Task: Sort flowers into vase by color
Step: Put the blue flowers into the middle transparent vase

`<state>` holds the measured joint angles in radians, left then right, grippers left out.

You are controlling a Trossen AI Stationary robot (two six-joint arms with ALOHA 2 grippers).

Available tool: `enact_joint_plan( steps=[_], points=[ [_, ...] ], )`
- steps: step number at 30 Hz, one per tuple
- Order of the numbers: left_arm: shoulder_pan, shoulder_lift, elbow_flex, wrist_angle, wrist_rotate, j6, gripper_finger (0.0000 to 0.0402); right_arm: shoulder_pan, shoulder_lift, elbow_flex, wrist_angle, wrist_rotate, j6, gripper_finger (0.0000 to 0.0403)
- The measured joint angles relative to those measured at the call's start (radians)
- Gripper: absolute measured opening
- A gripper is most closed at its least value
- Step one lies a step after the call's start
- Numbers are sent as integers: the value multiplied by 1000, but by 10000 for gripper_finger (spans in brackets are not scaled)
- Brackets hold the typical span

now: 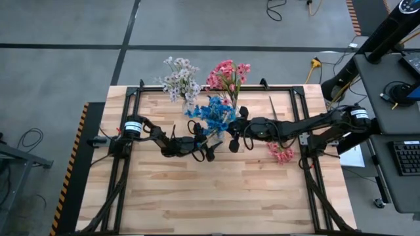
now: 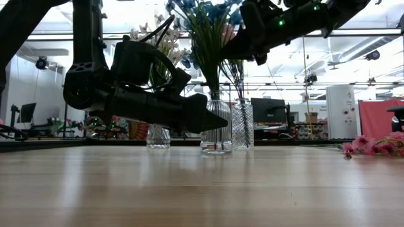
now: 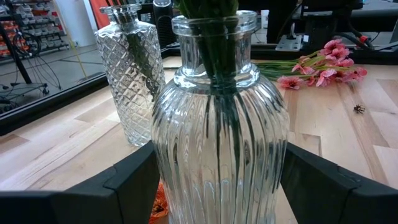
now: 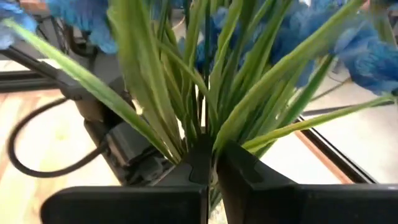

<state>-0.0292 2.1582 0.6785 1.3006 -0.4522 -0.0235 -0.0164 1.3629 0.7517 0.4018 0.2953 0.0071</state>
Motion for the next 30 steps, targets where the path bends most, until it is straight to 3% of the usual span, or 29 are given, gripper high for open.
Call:
enact_joint_plan(
  steps=[4, 8, 12, 16, 21, 25, 30],
  points=[
    [0, 0, 0, 0, 0, 0, 272, -4, 7, -1, -7, 24, 1, 12],
    [0, 0, 0, 0, 0, 3, 272, -4, 8, -4, -21, -26, 24, 12],
    [0, 0, 0, 0, 0, 3, 272, -3, 8, -4, -31, 55, 23, 12],
    [0, 0, 0, 0, 0, 3, 272, -1, 8, -4, -23, 59, 2, 12],
    [0, 0, 0, 0, 0, 5, 272, -1, 0, -4, -27, 14, -8, 20],
    [0, 0, 0, 0, 0, 7, 272, -1, -18, -5, -47, -4, -7, 61],
    [0, 0, 0, 0, 0, 7, 272, 2, -52, -5, -86, -6, 0, 144]
  ],
)
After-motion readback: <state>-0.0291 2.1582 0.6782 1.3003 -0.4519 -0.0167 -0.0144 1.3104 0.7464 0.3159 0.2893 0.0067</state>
